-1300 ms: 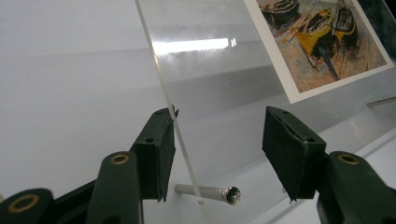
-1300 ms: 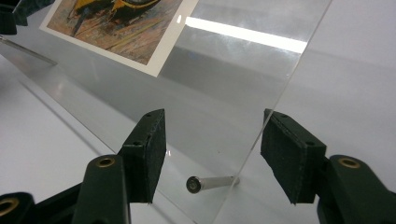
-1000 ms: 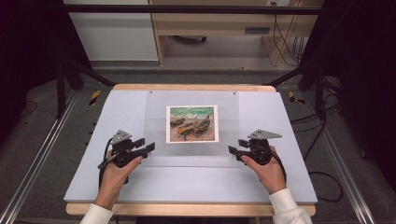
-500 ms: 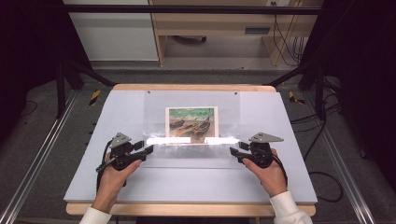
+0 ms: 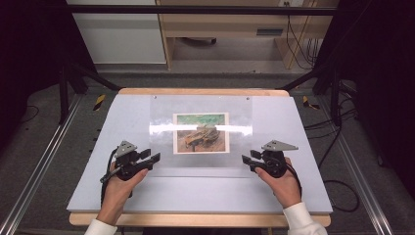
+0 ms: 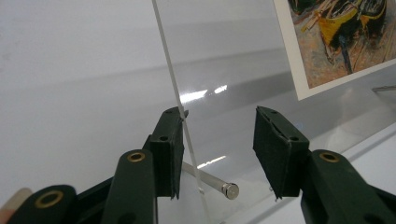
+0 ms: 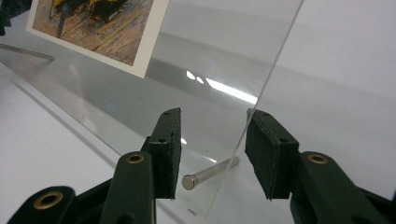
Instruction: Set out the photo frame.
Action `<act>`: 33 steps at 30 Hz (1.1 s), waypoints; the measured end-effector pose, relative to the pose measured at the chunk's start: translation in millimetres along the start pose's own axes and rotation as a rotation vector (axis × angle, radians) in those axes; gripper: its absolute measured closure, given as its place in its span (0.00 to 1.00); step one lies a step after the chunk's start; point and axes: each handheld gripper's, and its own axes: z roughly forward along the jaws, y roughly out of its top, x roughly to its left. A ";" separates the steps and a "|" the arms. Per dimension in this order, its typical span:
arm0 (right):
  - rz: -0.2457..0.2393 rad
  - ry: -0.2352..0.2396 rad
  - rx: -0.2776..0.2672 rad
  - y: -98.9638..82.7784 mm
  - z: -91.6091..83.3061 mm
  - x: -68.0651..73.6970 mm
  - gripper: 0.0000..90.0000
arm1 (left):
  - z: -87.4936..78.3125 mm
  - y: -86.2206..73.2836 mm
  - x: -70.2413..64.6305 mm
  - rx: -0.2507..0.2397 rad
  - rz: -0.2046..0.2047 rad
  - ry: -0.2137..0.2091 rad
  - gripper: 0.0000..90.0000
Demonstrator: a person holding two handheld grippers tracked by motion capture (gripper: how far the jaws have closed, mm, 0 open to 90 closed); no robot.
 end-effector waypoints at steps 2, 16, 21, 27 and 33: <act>-0.005 0.000 -0.001 -0.2 -0.3 -0.1 0.63 | -0.2 -0.5 -0.1 -0.004 0.000 0.000 0.59; -0.020 -0.013 0.001 -4.8 -4.8 3.1 0.68 | -5.2 -5.5 -4.4 -0.001 0.018 0.012 0.63; -0.018 -0.017 0.010 -6.2 -6.0 5.5 0.69 | -7.0 -7.2 -5.6 0.001 0.021 0.018 0.64; -0.033 -0.024 0.011 -8.8 -7.9 6.8 0.71 | -9.9 -9.6 -7.5 0.006 0.024 0.024 0.67; -0.022 -0.027 0.012 -11.8 -10.2 8.4 0.74 | -12.1 -11.4 -9.5 0.015 0.025 0.035 0.69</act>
